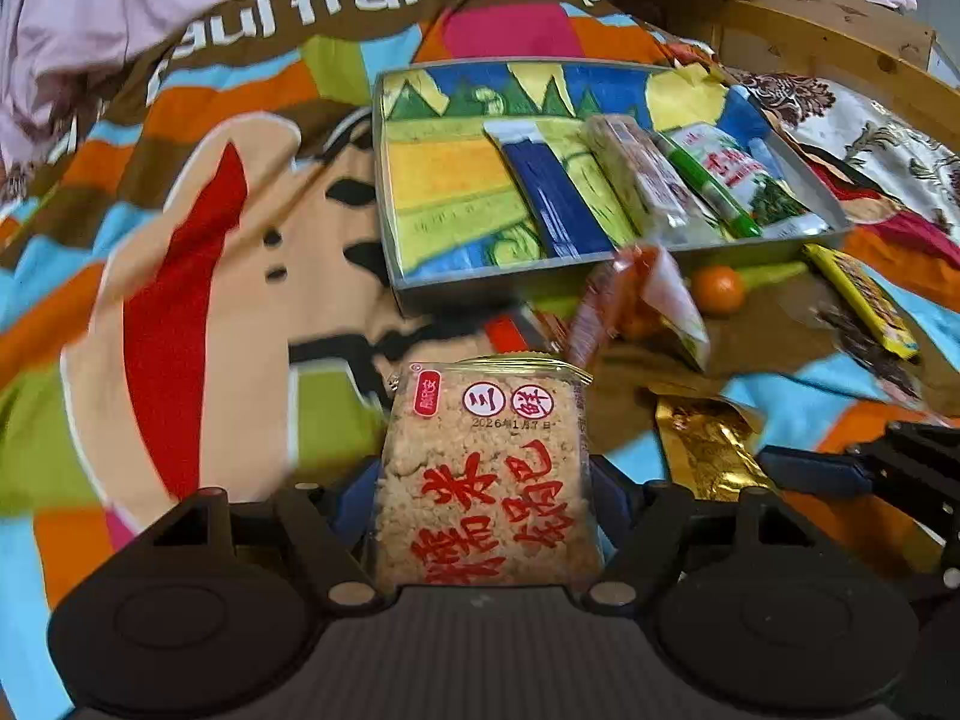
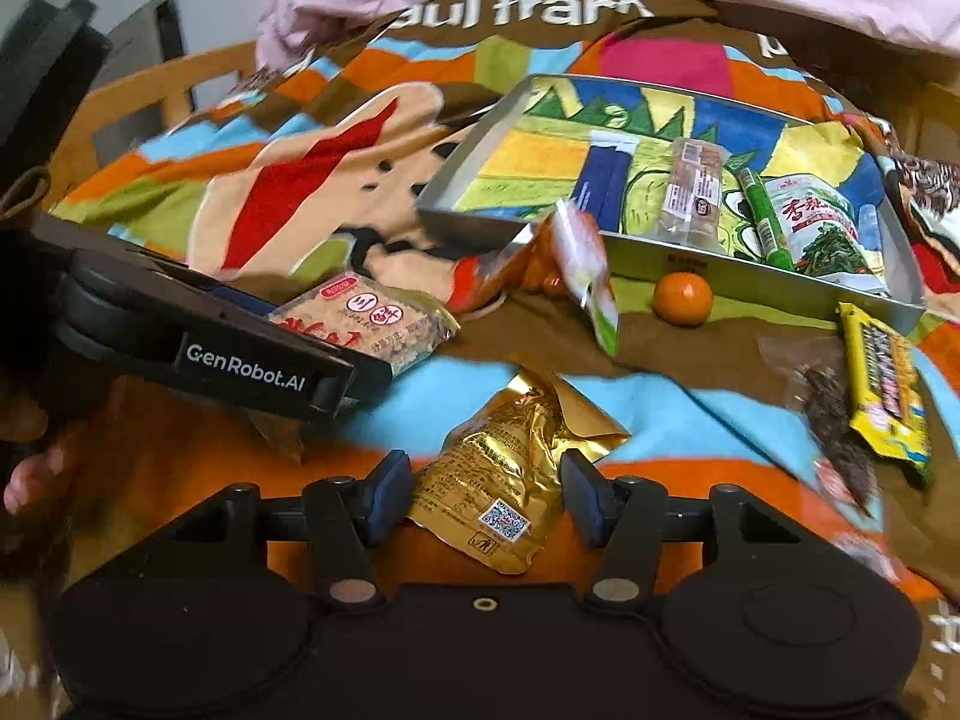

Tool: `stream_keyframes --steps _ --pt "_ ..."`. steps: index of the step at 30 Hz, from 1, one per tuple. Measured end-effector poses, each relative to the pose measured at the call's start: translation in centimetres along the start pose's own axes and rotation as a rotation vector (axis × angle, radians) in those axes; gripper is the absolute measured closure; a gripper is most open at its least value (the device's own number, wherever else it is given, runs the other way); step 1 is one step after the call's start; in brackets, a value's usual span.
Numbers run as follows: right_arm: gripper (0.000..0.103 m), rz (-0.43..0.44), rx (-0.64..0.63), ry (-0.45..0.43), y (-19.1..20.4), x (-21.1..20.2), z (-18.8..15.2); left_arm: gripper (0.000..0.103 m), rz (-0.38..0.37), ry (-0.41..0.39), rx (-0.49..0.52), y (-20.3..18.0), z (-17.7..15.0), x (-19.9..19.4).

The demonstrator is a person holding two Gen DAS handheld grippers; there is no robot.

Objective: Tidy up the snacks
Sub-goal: 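Grasp the rice cracker bag with the left tool while the right tool grasps the gold pouch, then carry the rice cracker bag and gold pouch into the tray with both tools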

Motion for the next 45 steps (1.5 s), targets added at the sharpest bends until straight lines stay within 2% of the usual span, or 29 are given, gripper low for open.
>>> stream_keyframes --steps 4,5,8,14,17,22,24,25,30,35,45 --pt "0.043 -0.02 -0.084 0.008 0.9 -1.7 -0.5 0.027 -0.014 0.041 -0.054 -0.3 -1.7 -1.5" --pt "0.039 -0.031 -0.091 0.0 1.1 -1.8 -0.6 0.027 -0.014 0.044 -0.061 -0.3 -2.0 -1.8" --pt "0.024 -0.054 -0.07 -0.012 0.9 -1.5 -0.7 0.027 -0.014 0.04 -0.054 -0.5 -2.6 -2.6" --pt "0.021 -0.082 0.029 -0.015 0.0 -0.1 -1.2 0.025 -0.008 0.05 -0.069 -0.6 -2.1 -1.7" --pt "0.029 -0.094 0.002 -0.024 0.6 0.3 -1.5 0.025 -0.009 0.051 -0.072 -0.5 -2.1 -1.2" --pt "0.049 -0.07 -0.025 -0.026 0.9 -0.3 -1.5 0.028 0.009 0.041 -0.045 -0.9 -2.3 -1.4" --pt "0.06 -0.068 -0.036 -0.026 0.9 -0.6 -1.5 0.028 0.024 0.044 -0.039 -1.2 -2.3 -1.8" --pt "0.062 -0.069 -0.046 -0.03 1.0 -0.8 -1.5 0.028 0.033 0.047 -0.036 -1.3 -2.3 -2.0" --pt "0.064 -0.078 -0.105 -0.062 1.6 -1.4 -1.8 0.028 0.066 0.029 -0.033 -1.8 -1.9 -3.7" --pt "0.065 -0.11 -0.2 -0.142 2.3 -2.1 -2.0 0.028 0.087 0.002 -0.043 -2.0 -1.1 -5.9" --pt "0.065 -0.138 -0.199 -0.24 1.6 -3.0 -1.0 0.028 0.135 -0.066 -0.101 -1.4 0.4 -8.9"
Point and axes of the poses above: each gripper's, at about its wrist camera, not at the fingertips, and x roughly the way its jaws point, y to its left, z to its top, the point moved 1 cm from there along x, roughly the way its jaws point, and after that the axes turned 13 degrees about -y, right-handed, at the moved point
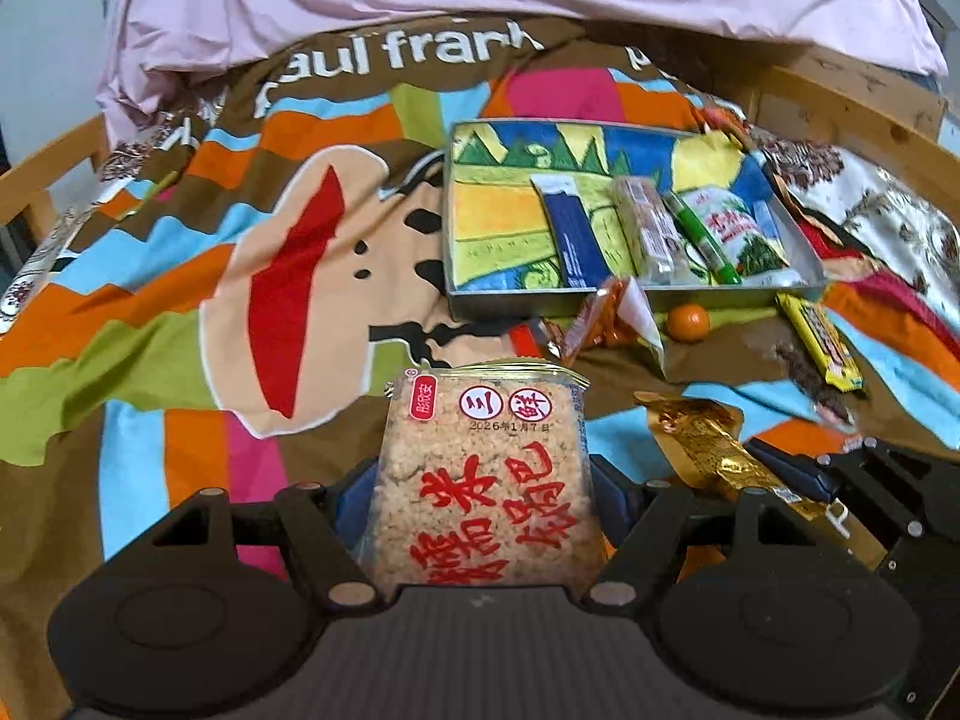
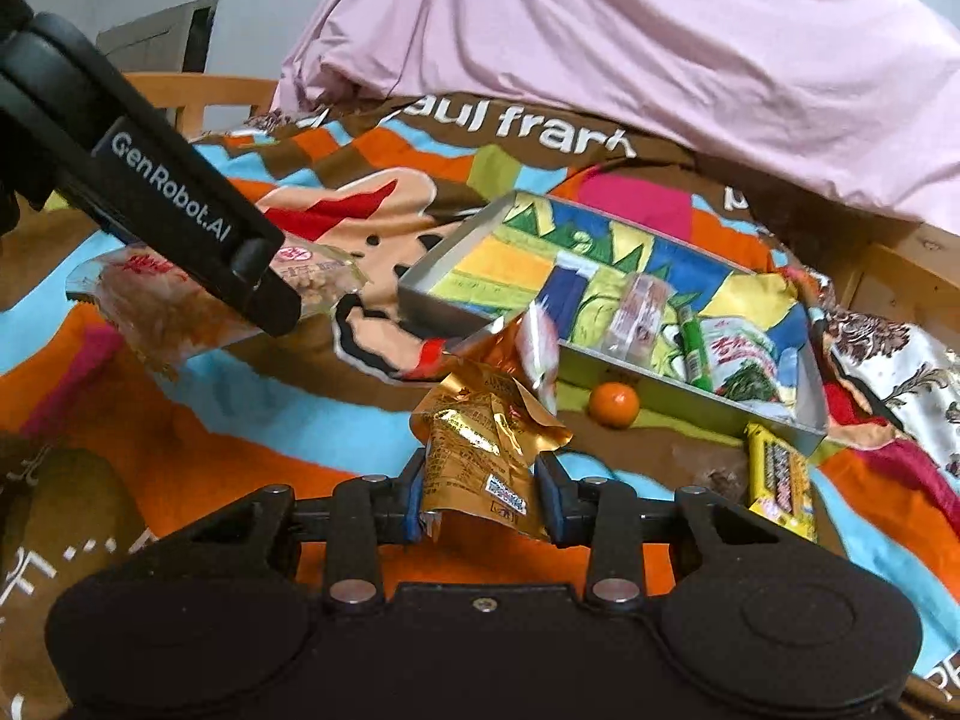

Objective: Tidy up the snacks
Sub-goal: 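Carry the rice cracker bag and gold pouch into the tray with both tools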

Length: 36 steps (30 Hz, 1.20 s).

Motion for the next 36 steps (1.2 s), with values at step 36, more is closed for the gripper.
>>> stream_keyframes --steps 36 --pt "0.063 -0.205 0.158 -0.094 -19.0 18.5 1.5 0.028 0.05 -0.148 -0.052 -8.0 10.7 19.6"
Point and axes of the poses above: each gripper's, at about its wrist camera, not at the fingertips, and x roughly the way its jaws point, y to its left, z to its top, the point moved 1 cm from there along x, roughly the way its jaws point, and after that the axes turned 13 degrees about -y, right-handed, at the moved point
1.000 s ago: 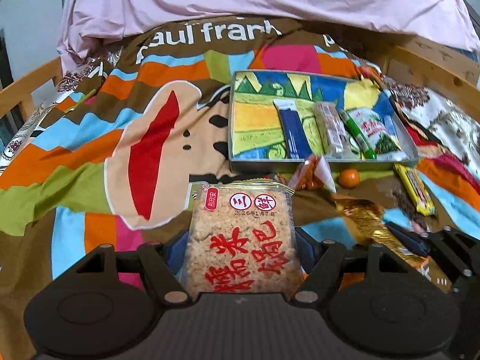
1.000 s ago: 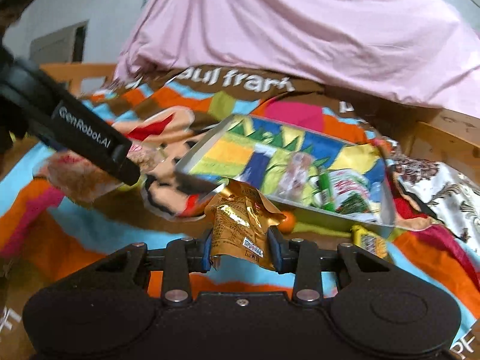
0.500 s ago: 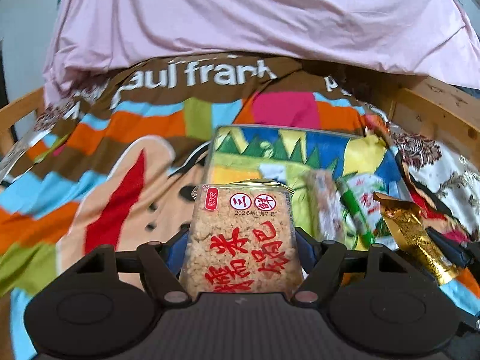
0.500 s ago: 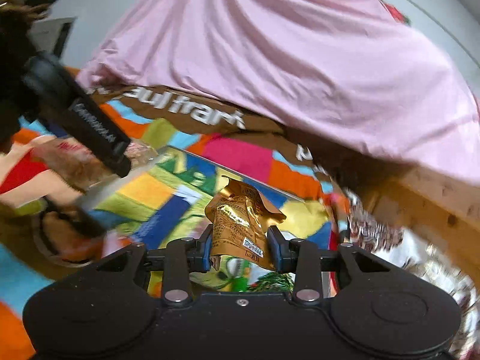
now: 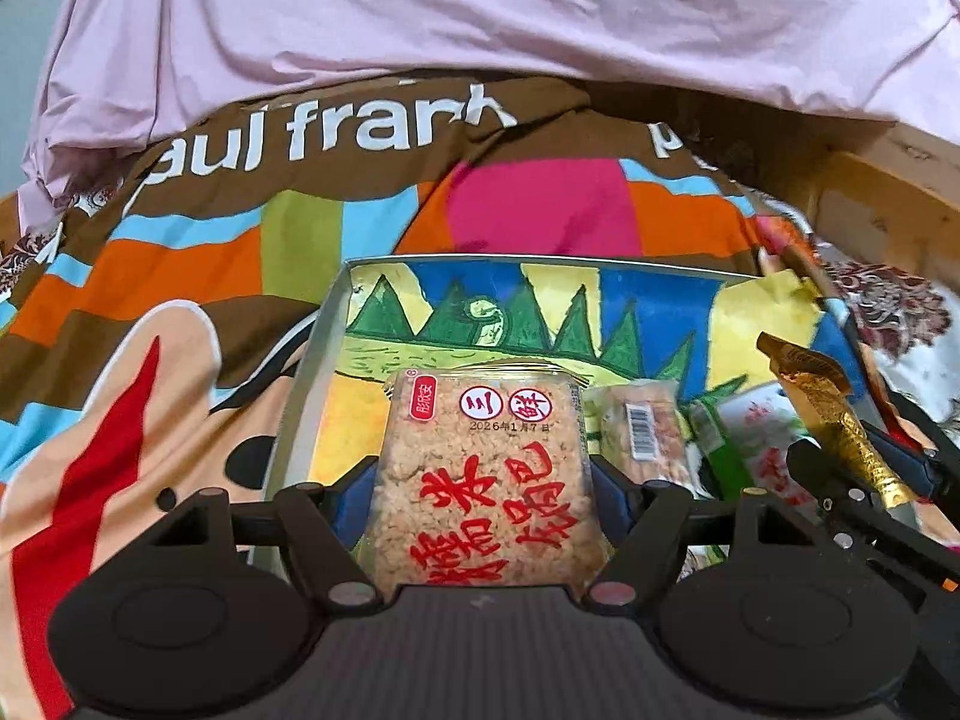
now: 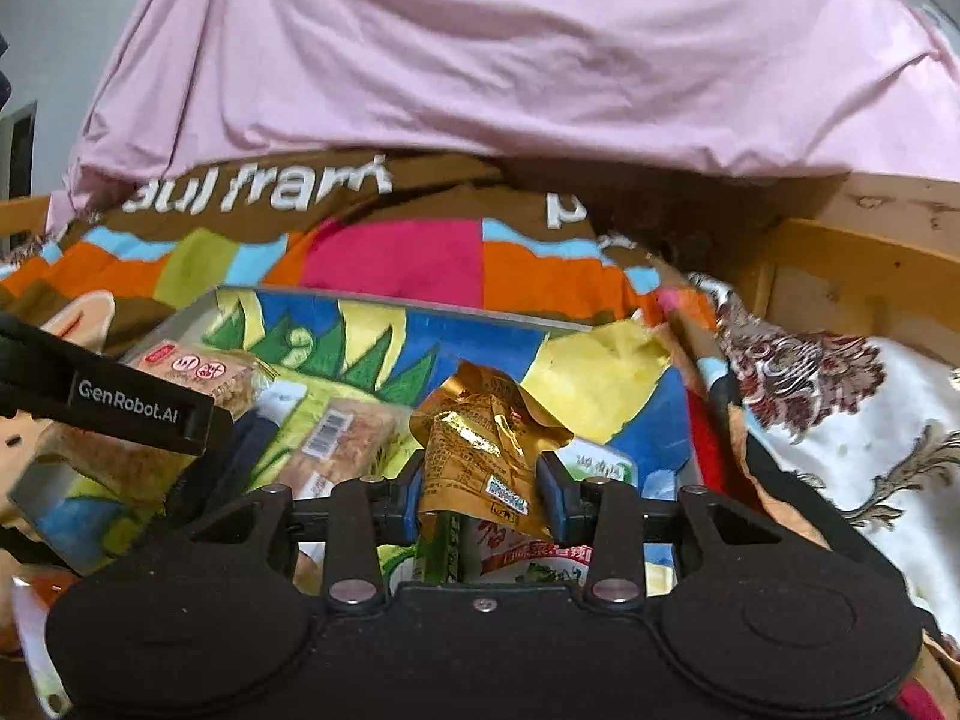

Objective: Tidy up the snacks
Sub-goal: 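Carry the rice cracker bag and gold pouch into the tray with both tools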

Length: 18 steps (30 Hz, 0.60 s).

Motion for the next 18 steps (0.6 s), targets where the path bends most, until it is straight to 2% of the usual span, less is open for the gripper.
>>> stream_keyframes --steps 7,13,18 --pt "0.053 0.06 -0.032 0.056 0.9 1.2 -0.3 0.028 0.041 0.023 0.028 -0.7 -1.0 2.5" --pt "0.044 0.081 0.018 0.067 0.5 1.2 -0.3 0.027 0.044 0.037 0.02 -1.1 -1.5 2.9" --pt "0.027 0.096 0.045 0.063 0.3 1.2 -0.3 0.026 0.036 0.055 0.012 -0.9 -1.4 2.8"
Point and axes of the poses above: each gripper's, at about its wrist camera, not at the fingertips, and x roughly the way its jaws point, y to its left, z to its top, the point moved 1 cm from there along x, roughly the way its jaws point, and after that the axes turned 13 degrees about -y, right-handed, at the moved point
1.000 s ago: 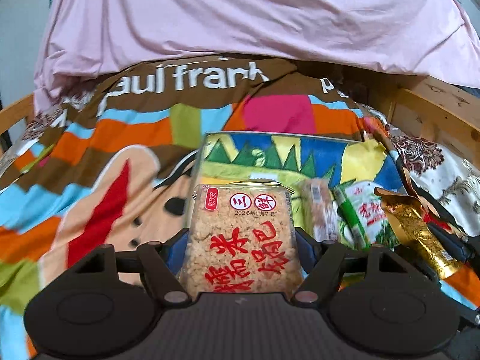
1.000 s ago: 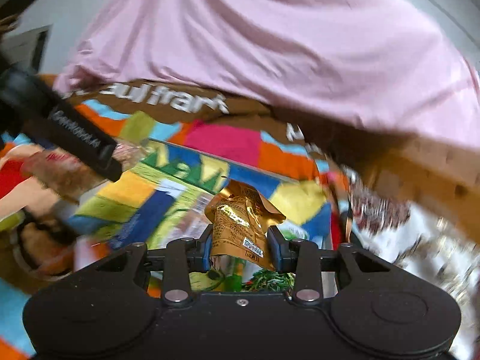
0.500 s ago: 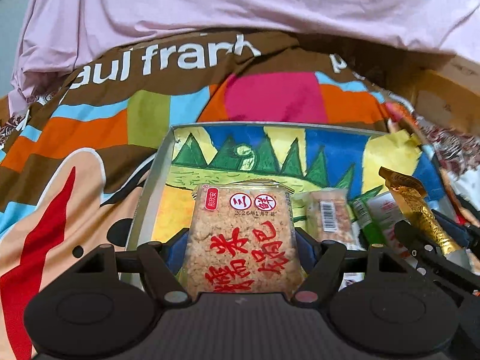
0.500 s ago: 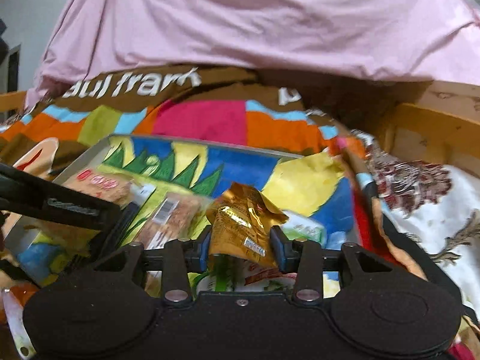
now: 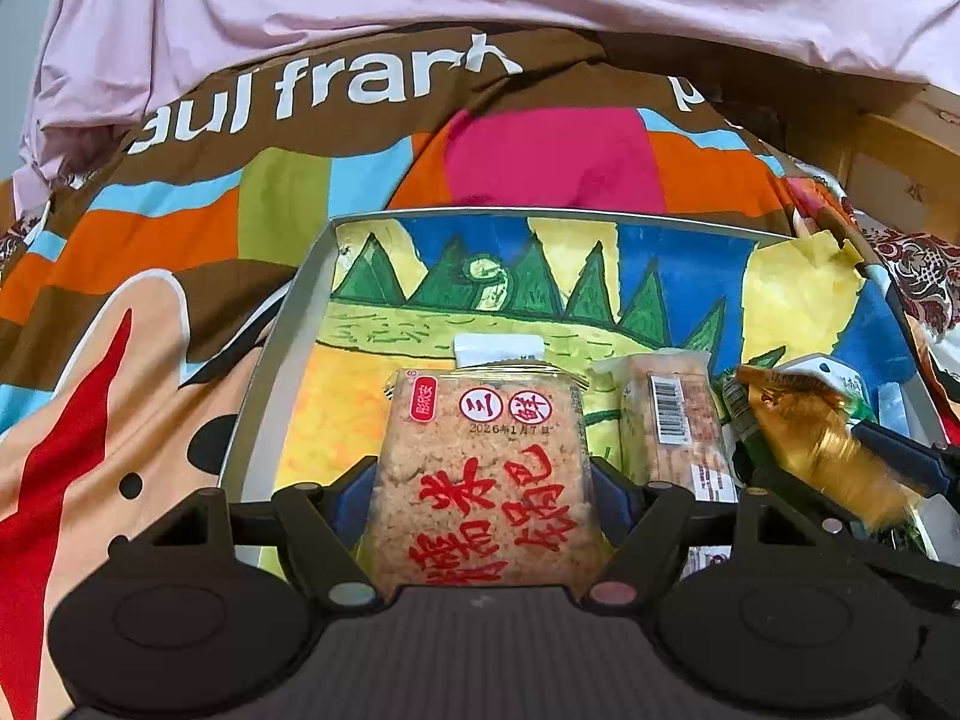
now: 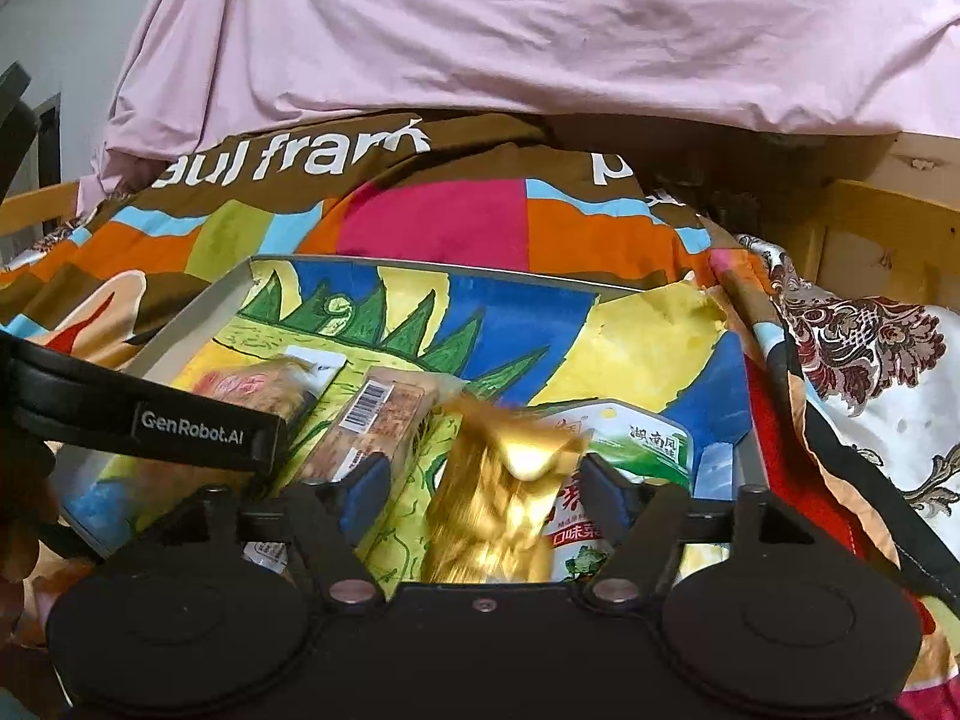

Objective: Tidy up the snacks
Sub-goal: 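Open both tools and lift them away from the tray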

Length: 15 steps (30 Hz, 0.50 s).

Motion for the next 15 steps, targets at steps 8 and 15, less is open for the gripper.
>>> stream_keyframes --steps 8,15 --pt "0.021 0.001 0.06 -0.011 -0.8 -0.4 0.5 0.017 -0.007 -0.028 -0.045 1.0 0.5 -0.7" --pt "0.008 -0.017 0.063 -0.101 -1.2 -3.2 3.2 0.006 0.0 -0.073 -0.079 2.2 0.6 -2.5"
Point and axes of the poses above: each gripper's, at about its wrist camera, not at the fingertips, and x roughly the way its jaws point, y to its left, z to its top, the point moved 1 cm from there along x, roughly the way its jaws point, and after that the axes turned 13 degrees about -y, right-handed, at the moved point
